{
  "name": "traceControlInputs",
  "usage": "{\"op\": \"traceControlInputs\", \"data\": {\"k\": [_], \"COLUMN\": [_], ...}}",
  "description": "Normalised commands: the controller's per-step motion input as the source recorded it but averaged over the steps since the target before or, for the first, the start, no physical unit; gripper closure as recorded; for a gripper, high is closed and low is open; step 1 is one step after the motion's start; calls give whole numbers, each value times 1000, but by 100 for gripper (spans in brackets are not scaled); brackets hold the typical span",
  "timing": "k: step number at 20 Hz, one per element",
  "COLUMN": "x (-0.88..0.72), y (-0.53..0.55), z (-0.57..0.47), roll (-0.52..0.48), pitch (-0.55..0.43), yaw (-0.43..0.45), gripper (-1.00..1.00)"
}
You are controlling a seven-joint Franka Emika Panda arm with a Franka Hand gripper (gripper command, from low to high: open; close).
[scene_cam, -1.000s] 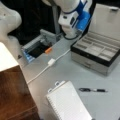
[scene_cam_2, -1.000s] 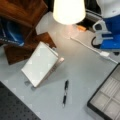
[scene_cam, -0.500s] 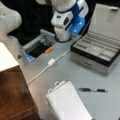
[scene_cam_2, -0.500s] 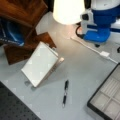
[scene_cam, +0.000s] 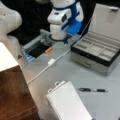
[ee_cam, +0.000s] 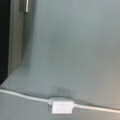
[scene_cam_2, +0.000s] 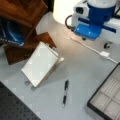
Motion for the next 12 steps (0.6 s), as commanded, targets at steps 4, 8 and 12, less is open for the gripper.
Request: {"op": "traceControlInputs", "data": {"k": [4, 8, 12], "x": [129, 187, 238], "y": [-78, -117, -196], "z": [72, 47, 35], "roll": [-223, -226, -149], "pitch": [261, 217, 161], "yaw": [54, 142, 168], "gripper": [-100, -100, -100]}}
